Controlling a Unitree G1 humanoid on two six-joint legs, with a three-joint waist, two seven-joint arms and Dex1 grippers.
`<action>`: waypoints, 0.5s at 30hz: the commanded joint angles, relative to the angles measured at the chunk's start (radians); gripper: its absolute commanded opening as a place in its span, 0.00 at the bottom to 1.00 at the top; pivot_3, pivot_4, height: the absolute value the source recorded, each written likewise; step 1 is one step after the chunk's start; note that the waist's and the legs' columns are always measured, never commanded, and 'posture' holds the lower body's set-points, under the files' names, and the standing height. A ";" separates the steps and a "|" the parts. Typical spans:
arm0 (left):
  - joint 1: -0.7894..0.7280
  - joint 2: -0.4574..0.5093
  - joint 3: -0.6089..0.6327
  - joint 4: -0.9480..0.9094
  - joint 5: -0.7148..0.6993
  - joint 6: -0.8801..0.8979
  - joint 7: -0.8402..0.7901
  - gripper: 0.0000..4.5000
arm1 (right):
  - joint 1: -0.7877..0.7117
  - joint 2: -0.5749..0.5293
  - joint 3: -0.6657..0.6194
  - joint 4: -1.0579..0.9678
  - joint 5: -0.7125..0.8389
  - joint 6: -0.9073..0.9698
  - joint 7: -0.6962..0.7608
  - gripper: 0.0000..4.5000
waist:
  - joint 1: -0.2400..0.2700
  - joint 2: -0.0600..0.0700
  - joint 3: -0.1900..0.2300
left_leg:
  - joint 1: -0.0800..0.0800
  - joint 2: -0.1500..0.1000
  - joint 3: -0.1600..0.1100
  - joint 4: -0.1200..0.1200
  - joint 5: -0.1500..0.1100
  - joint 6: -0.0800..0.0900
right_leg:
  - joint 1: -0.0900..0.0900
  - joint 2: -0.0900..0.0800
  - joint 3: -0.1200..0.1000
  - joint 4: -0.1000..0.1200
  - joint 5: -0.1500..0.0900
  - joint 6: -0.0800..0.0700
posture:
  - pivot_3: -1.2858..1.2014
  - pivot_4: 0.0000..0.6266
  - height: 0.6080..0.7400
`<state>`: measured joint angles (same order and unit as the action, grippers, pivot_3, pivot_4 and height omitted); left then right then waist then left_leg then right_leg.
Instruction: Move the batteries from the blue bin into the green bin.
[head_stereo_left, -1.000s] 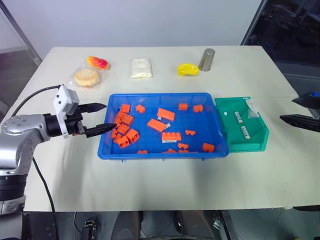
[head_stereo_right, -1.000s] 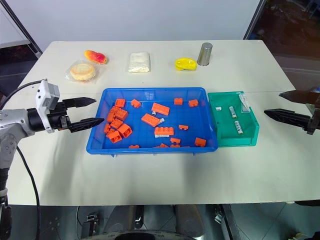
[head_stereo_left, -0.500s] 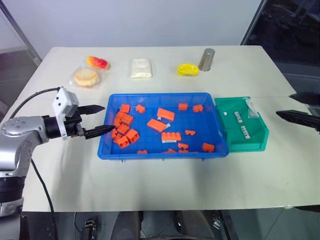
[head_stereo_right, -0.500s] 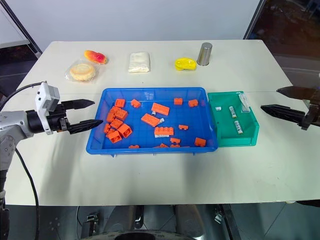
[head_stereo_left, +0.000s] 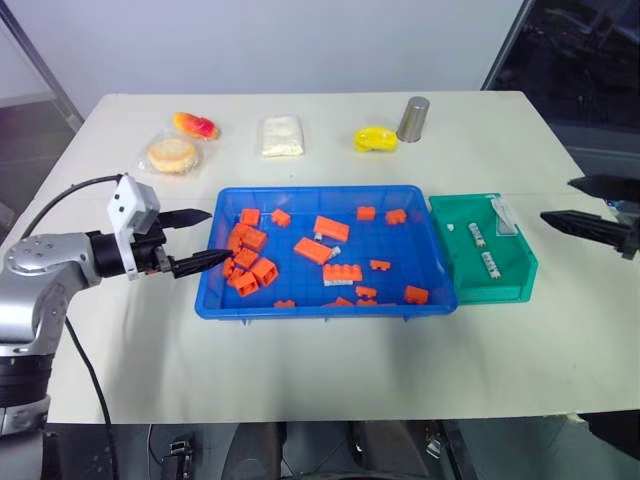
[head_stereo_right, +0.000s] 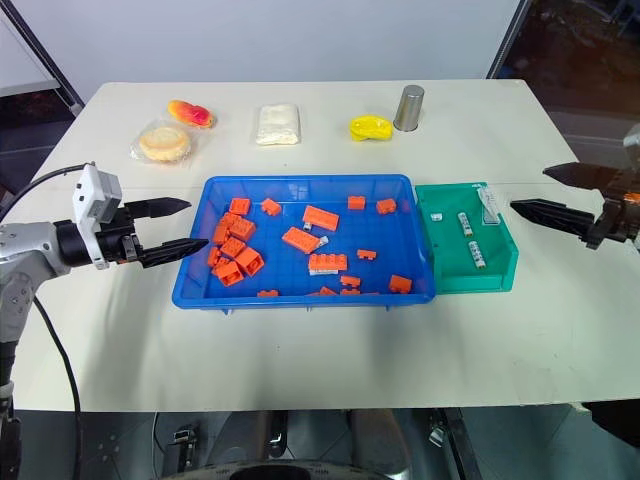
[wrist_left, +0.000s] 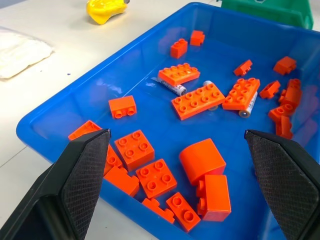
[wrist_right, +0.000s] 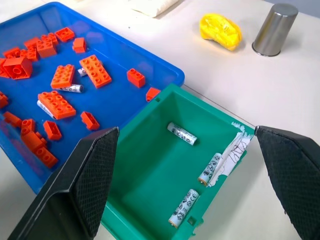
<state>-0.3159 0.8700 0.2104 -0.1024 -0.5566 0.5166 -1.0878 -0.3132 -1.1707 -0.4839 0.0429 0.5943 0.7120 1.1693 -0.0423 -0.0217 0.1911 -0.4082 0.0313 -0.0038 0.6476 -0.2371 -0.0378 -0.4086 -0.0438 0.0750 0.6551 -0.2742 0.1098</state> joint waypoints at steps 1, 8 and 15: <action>-0.007 0.006 0.032 -0.028 -0.005 -0.018 0.010 1.00 | -0.065 0.016 0.027 -0.023 0.018 -0.017 -0.018 0.99 | -0.001 0.000 0.000 | 0.000 0.000 0.000 0.000 0.000 0.000 | 0.000 0.000 0.000 0.000 0.000 0.000 | 0.52 0.24 1.00; -0.030 -0.005 0.031 -0.003 0.030 -0.069 0.048 1.00 | -0.272 0.124 0.206 -0.062 0.001 -0.036 -0.065 0.99 | -0.003 0.000 0.000 | 0.000 0.000 0.000 0.000 0.000 0.000 | -0.001 0.000 0.000 0.000 0.000 0.000 | 0.52 0.24 1.00; -0.018 -0.008 0.039 -0.033 0.016 -0.064 0.065 1.00 | -0.395 0.252 0.363 -0.138 0.042 0.017 -0.048 0.99 | 0.001 0.000 0.001 | -0.002 0.000 -0.001 0.000 0.000 0.000 | -0.001 0.000 -0.001 0.000 0.000 0.000 | 0.52 0.24 1.00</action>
<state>-0.3266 0.8594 0.2191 -0.1020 -0.5321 0.4644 -1.0302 -0.6808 -0.9274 -0.1293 -0.0582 0.6141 0.7226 1.1217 -0.0414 -0.0214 0.1917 -0.4101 0.0315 -0.0043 0.6474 -0.2374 -0.0374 -0.4101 -0.0443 0.0746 0.6547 -0.2741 0.1100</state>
